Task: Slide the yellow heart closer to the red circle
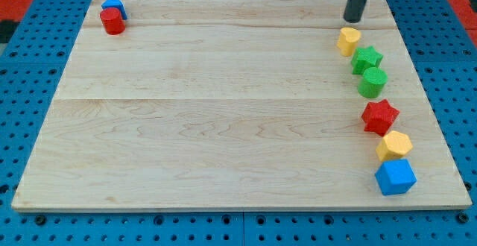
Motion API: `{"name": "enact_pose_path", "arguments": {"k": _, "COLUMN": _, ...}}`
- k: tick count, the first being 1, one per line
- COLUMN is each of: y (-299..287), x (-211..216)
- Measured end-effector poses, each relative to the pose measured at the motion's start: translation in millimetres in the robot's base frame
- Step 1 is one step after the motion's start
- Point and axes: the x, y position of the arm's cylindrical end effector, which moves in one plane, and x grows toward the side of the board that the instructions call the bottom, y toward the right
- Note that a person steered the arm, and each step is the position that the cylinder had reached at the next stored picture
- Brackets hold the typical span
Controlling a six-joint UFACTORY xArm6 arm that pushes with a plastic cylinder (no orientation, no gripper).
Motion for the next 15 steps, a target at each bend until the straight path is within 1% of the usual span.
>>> {"name": "enact_pose_path", "arguments": {"k": 1, "y": 18, "x": 25}}
{"name": "enact_pose_path", "arguments": {"k": 2, "y": 19, "x": 41}}
{"name": "enact_pose_path", "arguments": {"k": 4, "y": -6, "x": 43}}
{"name": "enact_pose_path", "arguments": {"k": 6, "y": -2, "x": 78}}
{"name": "enact_pose_path", "arguments": {"k": 7, "y": -12, "x": 78}}
{"name": "enact_pose_path", "arguments": {"k": 8, "y": -34, "x": 71}}
{"name": "enact_pose_path", "arguments": {"k": 9, "y": -71, "x": 63}}
{"name": "enact_pose_path", "arguments": {"k": 11, "y": -100, "x": 36}}
{"name": "enact_pose_path", "arguments": {"k": 14, "y": -127, "x": 44}}
{"name": "enact_pose_path", "arguments": {"k": 15, "y": -174, "x": 44}}
